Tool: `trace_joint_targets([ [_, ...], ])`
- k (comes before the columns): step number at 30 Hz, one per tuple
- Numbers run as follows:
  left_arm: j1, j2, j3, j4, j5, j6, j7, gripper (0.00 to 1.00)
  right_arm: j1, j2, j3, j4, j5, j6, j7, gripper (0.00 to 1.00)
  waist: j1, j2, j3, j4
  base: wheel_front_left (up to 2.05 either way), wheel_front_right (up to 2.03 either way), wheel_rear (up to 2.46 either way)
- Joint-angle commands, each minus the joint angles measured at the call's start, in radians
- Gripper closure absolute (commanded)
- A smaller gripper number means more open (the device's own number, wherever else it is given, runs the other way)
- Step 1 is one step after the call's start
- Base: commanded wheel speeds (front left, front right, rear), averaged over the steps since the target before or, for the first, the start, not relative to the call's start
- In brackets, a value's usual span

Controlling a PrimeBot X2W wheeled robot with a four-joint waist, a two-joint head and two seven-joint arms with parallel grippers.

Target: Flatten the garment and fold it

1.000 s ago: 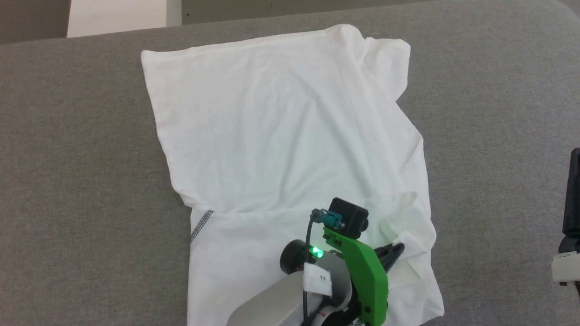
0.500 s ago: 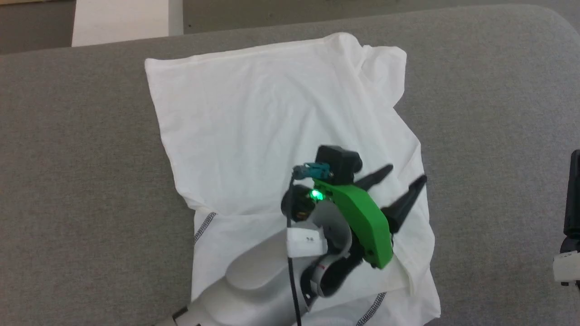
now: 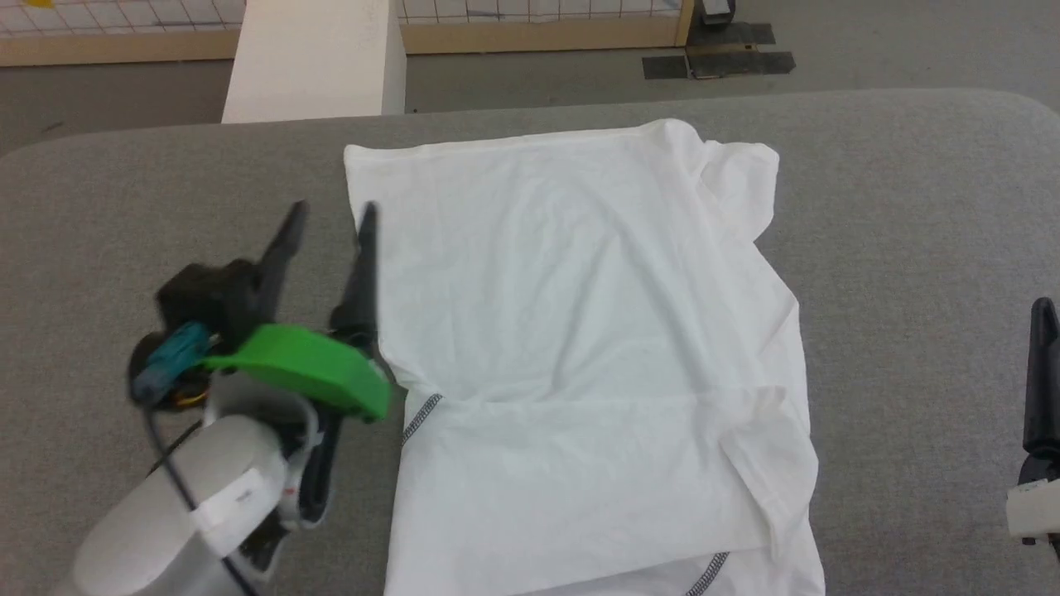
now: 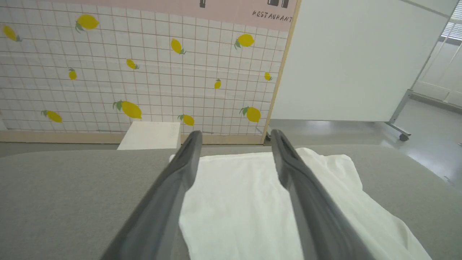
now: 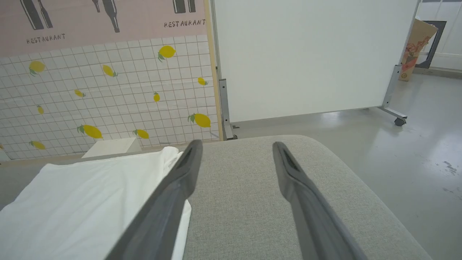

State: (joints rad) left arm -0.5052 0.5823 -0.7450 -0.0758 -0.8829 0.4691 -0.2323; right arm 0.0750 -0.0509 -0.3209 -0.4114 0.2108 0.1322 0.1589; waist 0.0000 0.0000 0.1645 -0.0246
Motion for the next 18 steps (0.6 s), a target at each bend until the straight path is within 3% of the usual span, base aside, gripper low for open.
trace_joint_targets([
  [1, 0.063, 0.027, 0.045, -0.035, -0.010, 0.034, -0.014, 0.00, 0.016, 0.001, 0.002, -0.003, 0.004, -0.002, 0.000, 0.00, 0.0000, 0.0000, -0.009, 0.010, 0.00, 0.00, 0.00],
  [5, 0.235, 0.090, 0.204, -0.148, 0.033, 0.124, -0.028, 0.00, 0.024, 0.001, 0.008, 0.003, 0.016, -0.002, -0.006, 0.00, 0.0000, 0.0000, -0.010, 0.017, 0.00, 0.00, 0.00],
  [7, 0.316, 0.089, 0.284, -0.212, 0.103, 0.135, -0.029, 0.00, 0.027, 0.001, 0.014, 0.007, 0.023, -0.002, -0.011, 0.00, 0.0000, 0.0000, -0.008, 0.019, 0.00, 0.00, 0.00],
  [12, 0.497, 0.030, 0.385, -0.328, 0.251, 0.083, -0.029, 0.00, 0.041, 0.001, 0.024, 0.027, 0.039, -0.002, -0.025, 0.00, 0.0000, 0.0000, -0.010, 0.023, 0.00, 0.00, 0.00],
  [18, 0.681, -0.108, 0.519, -0.358, 0.310, -0.002, -0.029, 0.00, 0.065, 0.001, 0.022, 0.062, 0.063, -0.002, -0.045, 0.00, 0.0000, 0.0000, -0.005, 0.032, 0.00, 0.00, 0.00],
])
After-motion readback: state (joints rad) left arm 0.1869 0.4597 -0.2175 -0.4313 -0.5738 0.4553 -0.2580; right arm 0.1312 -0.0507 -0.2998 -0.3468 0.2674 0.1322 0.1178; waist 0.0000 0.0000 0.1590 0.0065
